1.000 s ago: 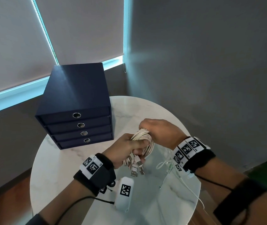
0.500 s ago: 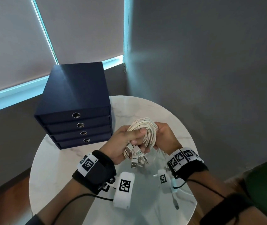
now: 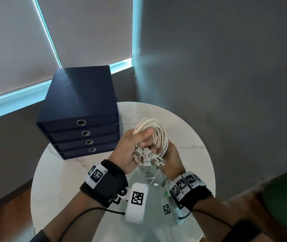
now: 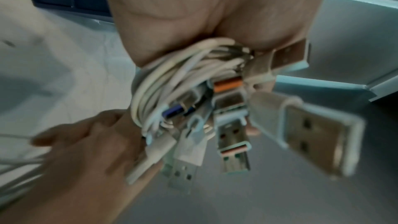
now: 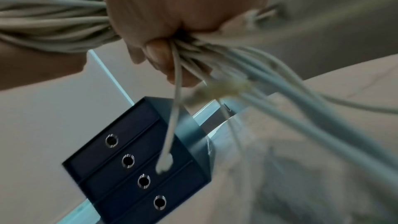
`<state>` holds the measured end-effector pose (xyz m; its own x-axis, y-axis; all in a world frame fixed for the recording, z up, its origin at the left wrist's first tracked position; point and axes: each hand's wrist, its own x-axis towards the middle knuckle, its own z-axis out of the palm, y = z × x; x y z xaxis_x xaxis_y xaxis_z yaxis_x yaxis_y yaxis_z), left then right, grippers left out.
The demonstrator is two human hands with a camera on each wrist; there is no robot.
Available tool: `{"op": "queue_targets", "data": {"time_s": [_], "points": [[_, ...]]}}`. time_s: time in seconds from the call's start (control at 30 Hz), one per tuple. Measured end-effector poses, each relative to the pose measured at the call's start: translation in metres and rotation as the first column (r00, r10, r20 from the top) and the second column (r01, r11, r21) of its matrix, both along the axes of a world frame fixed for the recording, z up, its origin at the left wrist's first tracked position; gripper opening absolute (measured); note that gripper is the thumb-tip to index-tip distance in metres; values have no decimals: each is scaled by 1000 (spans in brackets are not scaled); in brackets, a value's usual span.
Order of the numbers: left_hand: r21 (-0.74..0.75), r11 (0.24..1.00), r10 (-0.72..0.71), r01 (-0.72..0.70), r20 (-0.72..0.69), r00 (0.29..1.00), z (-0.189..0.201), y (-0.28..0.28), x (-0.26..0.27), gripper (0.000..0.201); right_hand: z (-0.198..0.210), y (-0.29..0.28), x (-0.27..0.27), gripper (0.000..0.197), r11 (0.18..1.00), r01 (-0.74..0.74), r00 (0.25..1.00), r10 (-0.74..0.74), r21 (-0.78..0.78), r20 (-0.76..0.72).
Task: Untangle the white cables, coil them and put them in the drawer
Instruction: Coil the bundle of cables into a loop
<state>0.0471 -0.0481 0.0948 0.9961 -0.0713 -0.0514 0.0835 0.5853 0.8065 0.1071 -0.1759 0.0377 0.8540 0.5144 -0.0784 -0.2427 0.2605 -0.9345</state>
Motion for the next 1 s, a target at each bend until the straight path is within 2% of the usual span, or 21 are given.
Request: {"op": "queue_targets", "data": {"time_s": [0.07,0.13,0.17,0.23,0.27,0.37,0.43,0.53,0.67,0.8,0.9,1.0], "points": [[29,999,26,-26,16,1000,1,-1,2,39,-3,4,-9,28,998,12,999,-14,55,36],[54,997,54,-56,30,998,0,-4,1,41,-11,6,-13,11,995,64,990,-73,73,118],[62,995,71,-73,39,997,-1,-5,0,40,-19,5,-11,10,994,110,974,-111,15,198],[88,989,118,-123,50,992,-3,-8,2,37,-30,6,-9,21,965,202,929,-135,-168,344],[97,983,152,-156,48,987,-3,-8,3,34,-35,6,-9,25,951,217,926,-128,-222,356],[105,958,265,-267,30,964,-2,-7,6,23,-39,8,-13,24,914,190,954,-85,-359,289],[129,933,335,-336,26,942,-3,-9,8,18,-33,9,-20,12,902,157,969,-62,-402,241],[177,882,437,-437,43,899,-9,-14,9,10,-28,9,-26,19,902,73,986,-2,-426,164],[197,807,563,-557,32,826,-16,-16,11,8,-30,7,-32,27,907,-27,985,96,-419,143],[179,768,622,-615,22,783,-18,-13,12,12,-30,4,-39,17,936,-138,990,138,-323,-25],[155,745,655,-648,15,756,-20,-8,13,10,-37,0,-38,7,954,-148,989,139,-262,-54],[119,721,687,-683,10,727,-22,0,17,17,-42,-6,-39,11,959,-135,991,129,-251,-38]]}}
